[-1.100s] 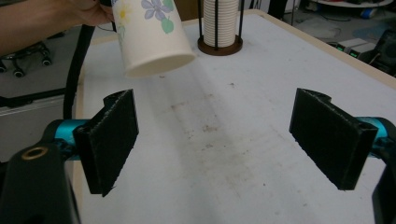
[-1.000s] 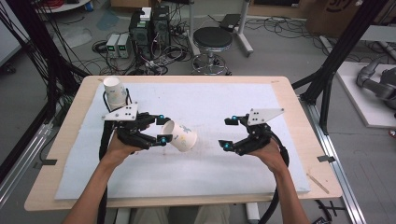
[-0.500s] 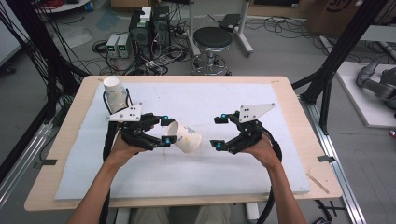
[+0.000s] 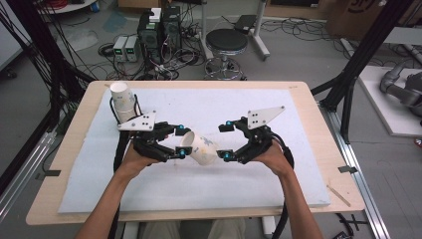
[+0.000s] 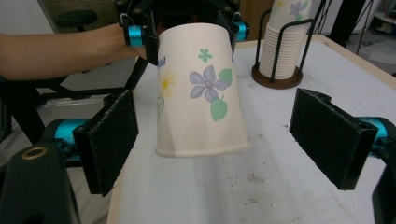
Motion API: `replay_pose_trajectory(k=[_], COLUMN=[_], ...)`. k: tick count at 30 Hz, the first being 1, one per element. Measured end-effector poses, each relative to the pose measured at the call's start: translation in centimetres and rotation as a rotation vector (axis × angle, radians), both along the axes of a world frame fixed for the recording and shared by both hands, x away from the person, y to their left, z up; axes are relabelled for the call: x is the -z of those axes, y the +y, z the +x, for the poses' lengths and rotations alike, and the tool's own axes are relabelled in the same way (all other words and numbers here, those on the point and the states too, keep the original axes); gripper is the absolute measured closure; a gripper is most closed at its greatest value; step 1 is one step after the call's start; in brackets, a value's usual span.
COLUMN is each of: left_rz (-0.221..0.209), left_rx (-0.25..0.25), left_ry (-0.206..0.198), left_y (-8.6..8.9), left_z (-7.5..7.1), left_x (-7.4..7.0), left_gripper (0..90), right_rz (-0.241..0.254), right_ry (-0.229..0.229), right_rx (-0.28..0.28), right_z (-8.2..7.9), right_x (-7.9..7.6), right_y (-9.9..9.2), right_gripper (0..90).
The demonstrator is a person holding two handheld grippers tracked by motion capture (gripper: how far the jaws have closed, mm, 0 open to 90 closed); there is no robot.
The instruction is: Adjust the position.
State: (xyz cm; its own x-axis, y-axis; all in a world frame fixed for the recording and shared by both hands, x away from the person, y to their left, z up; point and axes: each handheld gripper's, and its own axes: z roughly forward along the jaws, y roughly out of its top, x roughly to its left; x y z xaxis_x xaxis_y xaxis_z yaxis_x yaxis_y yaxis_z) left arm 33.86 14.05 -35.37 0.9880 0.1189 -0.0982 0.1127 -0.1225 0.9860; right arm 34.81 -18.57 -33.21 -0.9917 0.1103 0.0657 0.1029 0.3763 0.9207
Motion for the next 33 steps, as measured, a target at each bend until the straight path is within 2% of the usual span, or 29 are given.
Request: replay_pose_trajectory(k=[17,33], left_rz=[0.004,0.004], left_rx=[0.033,0.052], left_ry=[0.000,-0.007], left_y=[-1.0,-1.5], left_z=[-0.2,-0.4], left_x=[-0.2,-0.4], left_gripper=[36.7,36.7], right_rz=[0.018,0.000], right_ry=[0.010,0.025], right_rx=[-0.067,-0.108], right_z=[0.1,0.1], right_x=[0.1,0.5], right_y=[1.7,3.2], right_gripper=[15.8,15.7])
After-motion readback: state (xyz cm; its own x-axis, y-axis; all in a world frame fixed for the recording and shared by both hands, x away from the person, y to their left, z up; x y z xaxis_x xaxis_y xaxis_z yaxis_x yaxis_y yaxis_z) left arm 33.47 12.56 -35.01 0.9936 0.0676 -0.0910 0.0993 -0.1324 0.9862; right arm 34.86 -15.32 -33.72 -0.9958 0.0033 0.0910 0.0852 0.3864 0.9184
